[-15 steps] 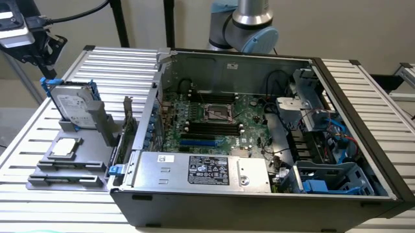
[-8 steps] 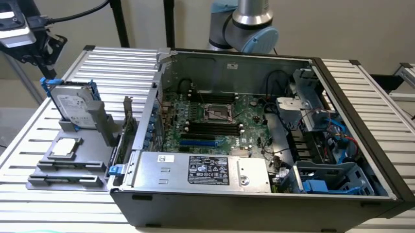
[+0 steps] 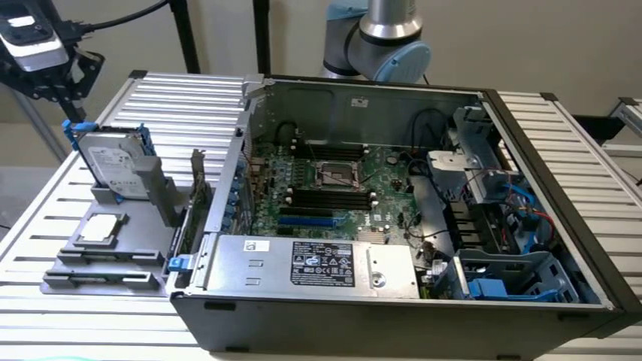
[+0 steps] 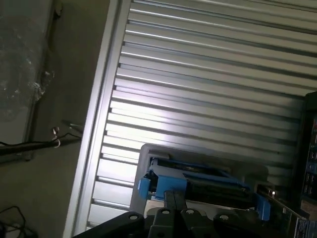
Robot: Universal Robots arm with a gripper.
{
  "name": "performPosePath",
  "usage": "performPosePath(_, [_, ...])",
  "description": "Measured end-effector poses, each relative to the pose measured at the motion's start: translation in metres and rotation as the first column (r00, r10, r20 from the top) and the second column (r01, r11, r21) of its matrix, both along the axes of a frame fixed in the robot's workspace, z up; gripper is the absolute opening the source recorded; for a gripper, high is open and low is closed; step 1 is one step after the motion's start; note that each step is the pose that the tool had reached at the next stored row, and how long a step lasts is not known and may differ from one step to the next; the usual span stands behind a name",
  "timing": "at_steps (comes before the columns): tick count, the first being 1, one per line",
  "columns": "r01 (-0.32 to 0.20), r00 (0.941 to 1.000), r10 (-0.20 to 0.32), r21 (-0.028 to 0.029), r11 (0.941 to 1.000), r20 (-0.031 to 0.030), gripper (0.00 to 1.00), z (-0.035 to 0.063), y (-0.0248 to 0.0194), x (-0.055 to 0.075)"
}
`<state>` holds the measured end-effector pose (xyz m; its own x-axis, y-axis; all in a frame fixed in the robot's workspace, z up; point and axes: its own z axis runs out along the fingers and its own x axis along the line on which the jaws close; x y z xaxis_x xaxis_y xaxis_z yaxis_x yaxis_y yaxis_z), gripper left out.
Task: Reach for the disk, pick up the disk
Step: 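Pick up the disk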
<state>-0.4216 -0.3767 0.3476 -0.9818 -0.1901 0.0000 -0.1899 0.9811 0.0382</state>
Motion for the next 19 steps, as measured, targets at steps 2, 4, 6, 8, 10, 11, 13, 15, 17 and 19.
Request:
performPosePath(2, [-0.035,0.9994,0.035,0.0000,0.9994,0.0000,0.11,0.0000,0.0000,0.0000])
performPosePath(4, [-0.072,0.9974,0.072,0.0000,0.9974,0.0001,0.11,-0.0001,0.0000,0.0000])
performPosePath(6, [-0.109,0.9941,0.109,0.0000,0.9941,0.0001,0.11,-0.0002,0.0000,0.0000])
performPosePath(8, [-0.145,0.9894,0.145,0.0000,0.9894,0.0001,0.11,-0.0002,0.0000,0.0000])
performPosePath(10, [-0.181,0.9835,0.181,0.0000,0.9835,0.0000,0.11,-0.0003,0.0000,0.0000])
performPosePath(11, [-0.198,0.9803,0.198,0.0000,0.9803,0.0000,0.11,-0.0004,0.0000,0.0000])
performPosePath(13, [-0.234,0.9723,0.234,0.0000,0.9723,0.0000,0.11,-0.0005,0.0000,0.0000])
performPosePath(15, [-0.270,0.9629,0.270,0.0000,0.9629,0.0000,0.11,-0.0006,0.0000,0.0000])
performPosePath(17, [-0.303,0.9529,0.303,0.0000,0.9529,0.0000,0.11,-0.0007,0.0000,0.0000])
performPosePath(19, [-0.338,0.9413,0.338,0.0000,0.9413,0.0000,0.11,-0.0008,0.0000,0.0000])
